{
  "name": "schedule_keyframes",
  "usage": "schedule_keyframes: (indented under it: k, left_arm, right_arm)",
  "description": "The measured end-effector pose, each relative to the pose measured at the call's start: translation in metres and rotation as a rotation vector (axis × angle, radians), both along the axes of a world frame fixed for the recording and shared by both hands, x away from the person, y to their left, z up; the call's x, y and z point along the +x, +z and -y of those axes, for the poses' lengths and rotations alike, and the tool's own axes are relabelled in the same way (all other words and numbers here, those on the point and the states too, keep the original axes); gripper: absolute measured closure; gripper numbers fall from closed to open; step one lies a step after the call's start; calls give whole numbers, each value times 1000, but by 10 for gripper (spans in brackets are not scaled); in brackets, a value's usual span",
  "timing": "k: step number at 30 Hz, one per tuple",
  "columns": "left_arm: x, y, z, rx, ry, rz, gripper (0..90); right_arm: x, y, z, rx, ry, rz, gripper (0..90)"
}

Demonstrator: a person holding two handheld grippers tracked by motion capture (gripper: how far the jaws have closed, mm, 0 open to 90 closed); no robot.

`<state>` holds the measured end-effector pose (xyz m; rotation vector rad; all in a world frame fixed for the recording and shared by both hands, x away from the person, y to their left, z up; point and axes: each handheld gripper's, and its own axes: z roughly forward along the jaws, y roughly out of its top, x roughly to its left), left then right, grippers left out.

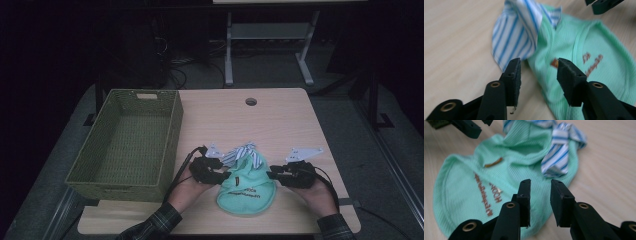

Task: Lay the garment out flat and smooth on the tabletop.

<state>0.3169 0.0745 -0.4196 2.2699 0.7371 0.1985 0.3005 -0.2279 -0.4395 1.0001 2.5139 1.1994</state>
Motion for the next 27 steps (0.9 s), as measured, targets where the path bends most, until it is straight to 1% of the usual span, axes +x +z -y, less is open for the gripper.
schedule_keyframes:
  k: [1,2,4,6,7,9,11,14,17,18,21,23,25,27]
  left_arm:
    - [2,3,2,-7,-2,4,513]
    - [3,5,4,-15,2,9,504]
    - [6,9,8,-20,5,18,490]
    - [9,10,12,-17,3,22,470]
    - [11,10,14,-20,5,25,469]
    - [15,10,19,-16,10,28,453]
    - [19,9,23,-18,11,30,451]
    - [25,9,28,-19,18,33,451]
    - [33,8,32,-19,26,30,451]
    - [36,7,33,-23,30,27,457]
    - [42,5,34,-28,39,13,497]
    - [47,3,35,-32,37,-7,550]
    - [50,1,36,-35,31,-18,607]
    - [53,-1,38,-38,32,-16,667]
  right_arm:
    - [2,1,1,10,-5,10,697]
    - [6,3,1,11,-13,4,697]
    - [11,5,1,0,-22,14,699]
    - [16,5,1,4,-31,5,717]
    - [19,4,1,0,-31,14,727]
    - [22,1,0,-8,-32,-3,766]
    - [22,-4,-1,-28,-30,-30,826]
    - [20,-7,-4,-41,-8,-37,897]
    - [17,-10,-8,-57,14,-56,899]
    - [16,-11,-9,-59,17,-50,899]
    - [14,-17,-10,-77,28,-66,900]
    - [12,-19,-9,-79,29,-76,900]
    - [12,-20,-10,-86,30,-82,900]
    - [12,-21,-11,-102,32,-88,900]
